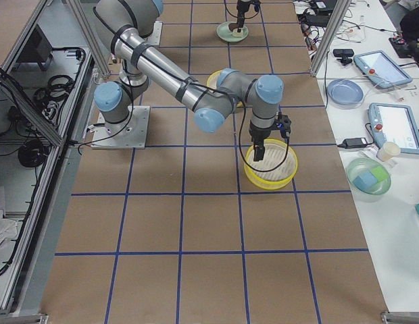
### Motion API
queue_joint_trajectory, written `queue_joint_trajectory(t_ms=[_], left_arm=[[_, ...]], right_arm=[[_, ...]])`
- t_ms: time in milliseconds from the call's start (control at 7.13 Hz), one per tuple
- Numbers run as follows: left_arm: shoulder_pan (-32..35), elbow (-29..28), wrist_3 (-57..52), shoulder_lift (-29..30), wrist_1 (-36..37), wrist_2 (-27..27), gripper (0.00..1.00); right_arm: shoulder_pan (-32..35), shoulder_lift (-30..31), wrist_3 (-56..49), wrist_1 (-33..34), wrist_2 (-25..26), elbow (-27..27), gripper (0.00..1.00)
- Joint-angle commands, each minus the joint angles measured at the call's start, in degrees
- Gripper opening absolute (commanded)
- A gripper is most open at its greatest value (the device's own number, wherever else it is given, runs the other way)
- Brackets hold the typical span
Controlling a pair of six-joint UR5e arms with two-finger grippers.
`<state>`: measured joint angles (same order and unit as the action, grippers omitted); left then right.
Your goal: Stack buns with steamer
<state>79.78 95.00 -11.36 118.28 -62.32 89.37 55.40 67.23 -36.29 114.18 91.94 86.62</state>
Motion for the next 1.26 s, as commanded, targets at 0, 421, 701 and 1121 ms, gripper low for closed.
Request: queue_joint_trajectory(t_ms=[0,421,701,1121], left_arm=[[0.6,-0.2,0.5,0.2,0.3,0.0,0.86],[2.3,0.3,1.8,0.6,0.1,0.0,0.74],[2.2,0.4,0.9,1.0,0.1,0.3,0.67],[2.0,0.6,-0.6,0.9,0.0,0.7,0.20]], right_arm=[[-0.4,-7.7,-9.5,10.6,-0.3,0.4,1.00],[-3.0,-12.0,-16.7,14.9,-5.7,0.3,0.75],[-3.9,-12.4,-16.8,14.1,-4.8,0.2,0.45],[-4.4,-12.3,-16.8,13.6,-4.8,-0.1,0.00]])
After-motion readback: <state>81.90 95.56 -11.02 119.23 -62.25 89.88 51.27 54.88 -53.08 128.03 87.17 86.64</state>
